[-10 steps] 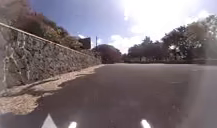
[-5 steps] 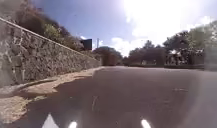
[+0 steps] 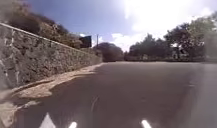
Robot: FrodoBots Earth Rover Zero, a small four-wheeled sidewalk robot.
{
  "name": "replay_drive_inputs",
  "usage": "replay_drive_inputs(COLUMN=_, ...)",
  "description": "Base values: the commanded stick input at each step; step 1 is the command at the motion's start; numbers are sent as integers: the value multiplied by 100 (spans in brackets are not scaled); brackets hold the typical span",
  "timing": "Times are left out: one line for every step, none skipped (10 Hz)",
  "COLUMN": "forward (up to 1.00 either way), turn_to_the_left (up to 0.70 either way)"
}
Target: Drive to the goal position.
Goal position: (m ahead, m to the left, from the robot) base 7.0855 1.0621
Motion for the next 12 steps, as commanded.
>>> replay_drive_inputs(forward=50, turn_to_the_left=0)
replay_drive_inputs(forward=50, turn_to_the_left=0)
replay_drive_inputs(forward=50, turn_to_the_left=0)
replay_drive_inputs(forward=50, turn_to_the_left=0)
replay_drive_inputs(forward=50, turn_to_the_left=0)
replay_drive_inputs(forward=50, turn_to_the_left=0)
replay_drive_inputs(forward=50, turn_to_the_left=0)
replay_drive_inputs(forward=50, turn_to_the_left=0)
replay_drive_inputs(forward=50, turn_to_the_left=0)
replay_drive_inputs(forward=50, turn_to_the_left=0)
replay_drive_inputs(forward=50, turn_to_the_left=0)
replay_drive_inputs(forward=50, turn_to_the_left=0)
